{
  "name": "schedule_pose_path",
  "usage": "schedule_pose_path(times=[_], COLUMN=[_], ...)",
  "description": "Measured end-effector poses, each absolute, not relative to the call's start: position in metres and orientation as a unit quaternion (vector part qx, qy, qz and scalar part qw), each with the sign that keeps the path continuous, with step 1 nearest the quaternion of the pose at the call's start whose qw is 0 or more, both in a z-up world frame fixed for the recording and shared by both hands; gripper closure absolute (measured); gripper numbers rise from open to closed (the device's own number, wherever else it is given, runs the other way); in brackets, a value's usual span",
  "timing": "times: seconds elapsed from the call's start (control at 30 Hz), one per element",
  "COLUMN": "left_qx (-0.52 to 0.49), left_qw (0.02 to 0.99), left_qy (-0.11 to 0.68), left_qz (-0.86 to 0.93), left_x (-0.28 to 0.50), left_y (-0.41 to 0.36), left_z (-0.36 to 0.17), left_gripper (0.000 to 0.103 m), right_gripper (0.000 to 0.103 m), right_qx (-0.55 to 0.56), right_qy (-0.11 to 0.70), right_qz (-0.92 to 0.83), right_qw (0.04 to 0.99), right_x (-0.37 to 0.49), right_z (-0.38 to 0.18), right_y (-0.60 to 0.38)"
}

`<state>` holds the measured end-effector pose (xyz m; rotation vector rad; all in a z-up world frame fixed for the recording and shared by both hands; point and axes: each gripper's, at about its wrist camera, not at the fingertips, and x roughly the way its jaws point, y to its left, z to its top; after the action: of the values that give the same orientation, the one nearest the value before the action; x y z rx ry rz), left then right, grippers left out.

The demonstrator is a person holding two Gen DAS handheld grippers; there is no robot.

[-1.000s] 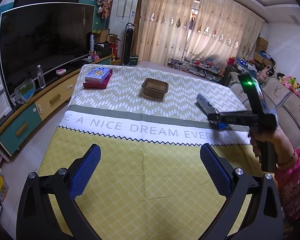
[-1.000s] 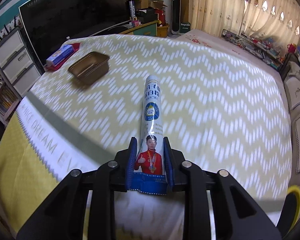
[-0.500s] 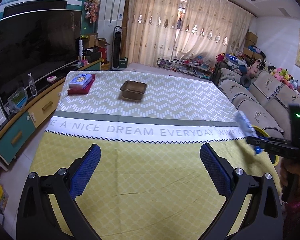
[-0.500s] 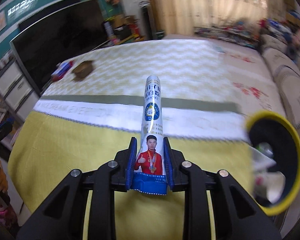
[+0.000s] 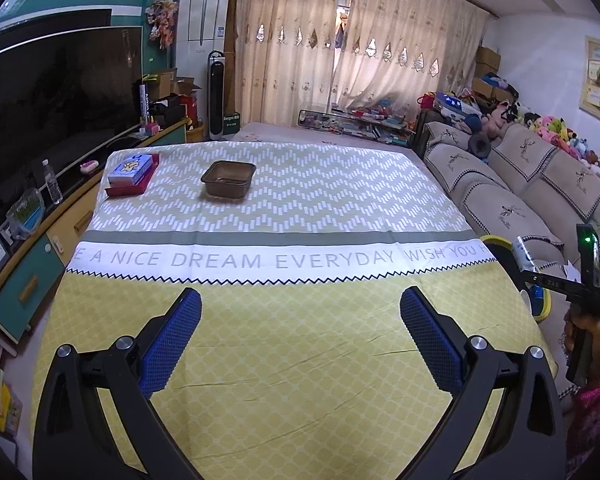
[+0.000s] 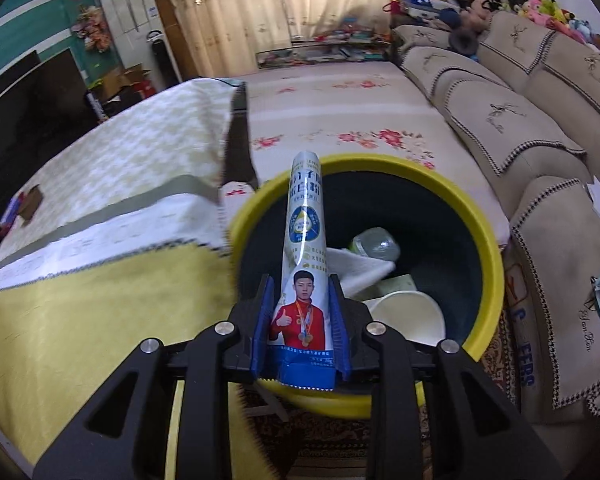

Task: Collect trash
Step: 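Carry the toothpaste tube over the bin and release it with the right gripper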

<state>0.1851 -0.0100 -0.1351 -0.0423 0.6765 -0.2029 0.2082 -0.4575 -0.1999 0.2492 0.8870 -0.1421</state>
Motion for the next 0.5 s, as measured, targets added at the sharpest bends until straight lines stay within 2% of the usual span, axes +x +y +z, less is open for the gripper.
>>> schedule_pose_path(times=[0.03, 0.07, 0.5], left_qx=[-0.02, -0.018, -0.007], left_qw=[0.938, 0.938, 0.93], left_qy=[0.332, 0.332, 0.351], left_qz=[-0.099, -0.099, -0.111], left_x=[0.186, 0.186, 0.218], left_y=[-0.011, -0.012, -0.017], left_z=[-0.135, -0.135, -0.139], left_gripper=[0.005, 0.005, 0.005], right_gripper=[0.058, 0.054, 0.054], right_qx=[0.122, 0.128, 0.129], right_qy=[0.423, 0.413, 0.376], right_qz=[-0.076, -0.09, -0.062], right_qw=[0.895, 0.897, 0.915], right_x=[0.209, 0.205, 0.174], right_z=[-0.201, -0.201, -0.182], right_y=[-0.459, -0.464, -0.433])
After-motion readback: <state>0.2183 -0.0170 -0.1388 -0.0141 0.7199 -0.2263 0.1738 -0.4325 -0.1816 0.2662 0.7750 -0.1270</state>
